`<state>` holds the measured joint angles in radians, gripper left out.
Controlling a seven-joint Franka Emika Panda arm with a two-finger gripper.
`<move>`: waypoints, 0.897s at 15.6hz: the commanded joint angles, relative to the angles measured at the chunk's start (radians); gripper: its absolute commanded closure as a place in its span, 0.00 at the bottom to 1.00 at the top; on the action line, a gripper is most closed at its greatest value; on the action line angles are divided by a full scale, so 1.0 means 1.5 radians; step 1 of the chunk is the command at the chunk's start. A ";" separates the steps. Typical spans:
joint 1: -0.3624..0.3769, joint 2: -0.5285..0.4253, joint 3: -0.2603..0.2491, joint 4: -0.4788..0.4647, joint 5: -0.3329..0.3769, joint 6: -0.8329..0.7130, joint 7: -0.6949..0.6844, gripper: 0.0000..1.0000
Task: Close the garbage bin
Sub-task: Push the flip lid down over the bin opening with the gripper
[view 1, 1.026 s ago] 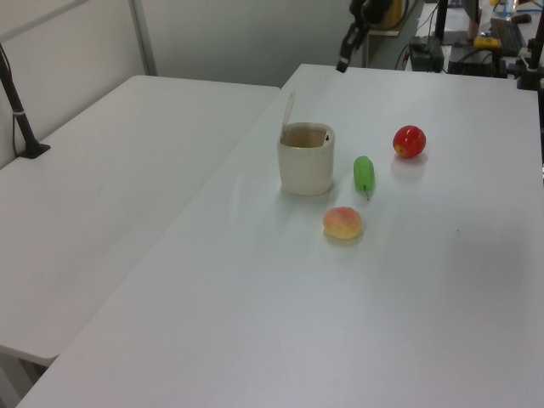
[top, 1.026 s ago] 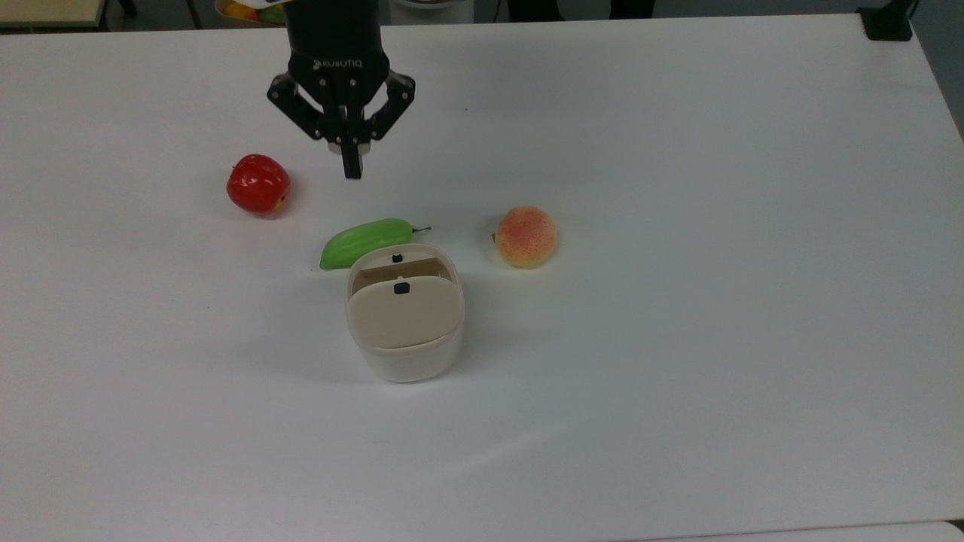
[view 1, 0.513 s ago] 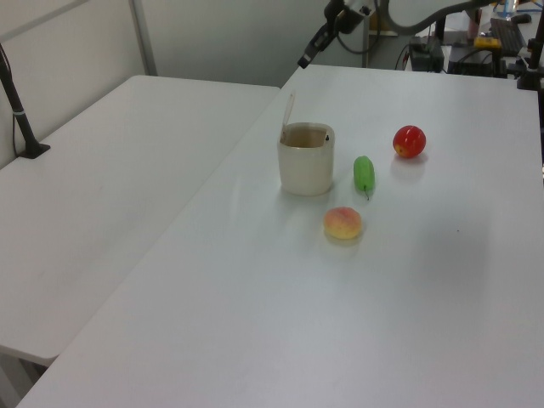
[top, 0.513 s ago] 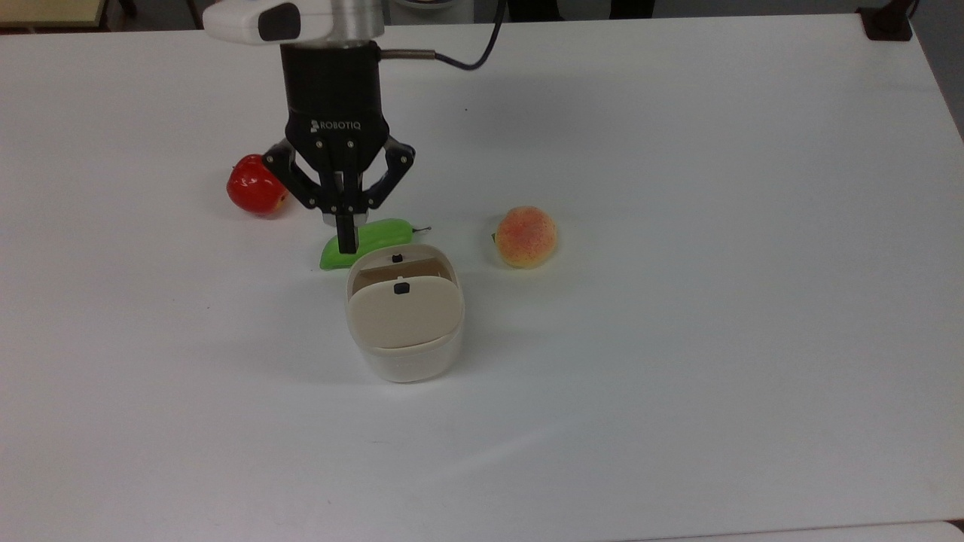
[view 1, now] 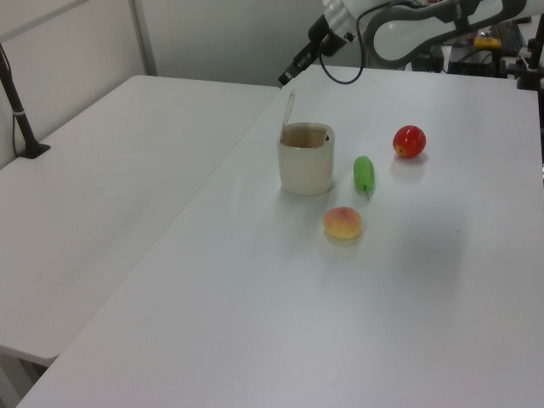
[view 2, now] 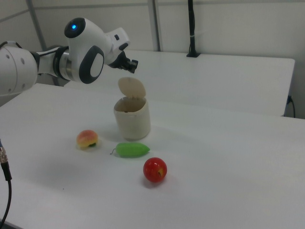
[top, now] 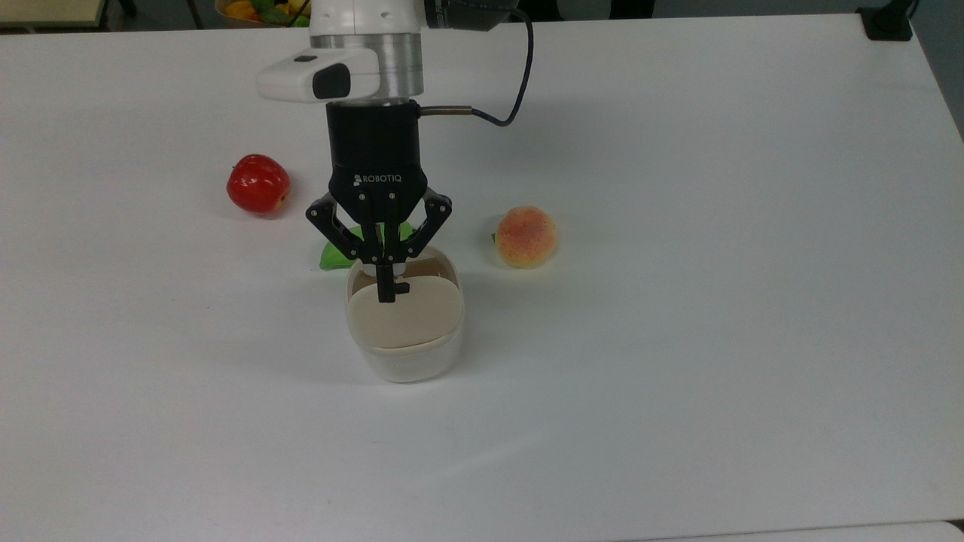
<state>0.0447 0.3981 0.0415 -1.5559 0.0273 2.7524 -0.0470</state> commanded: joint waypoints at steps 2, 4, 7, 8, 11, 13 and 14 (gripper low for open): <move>0.007 0.008 -0.003 0.006 0.009 0.004 -0.010 1.00; 0.008 0.007 -0.003 0.006 0.007 -0.005 -0.011 1.00; 0.008 -0.004 -0.003 0.010 0.003 -0.084 -0.017 1.00; 0.008 -0.009 -0.004 0.010 0.001 -0.106 -0.025 1.00; 0.006 -0.016 -0.004 0.013 0.000 -0.171 -0.059 1.00; 0.005 -0.018 -0.005 0.019 -0.003 -0.227 -0.061 1.00; 0.005 -0.020 -0.006 0.019 -0.008 -0.257 -0.061 1.00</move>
<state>0.0473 0.3981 0.0415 -1.5227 0.0253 2.4952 -0.1094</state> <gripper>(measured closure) 0.991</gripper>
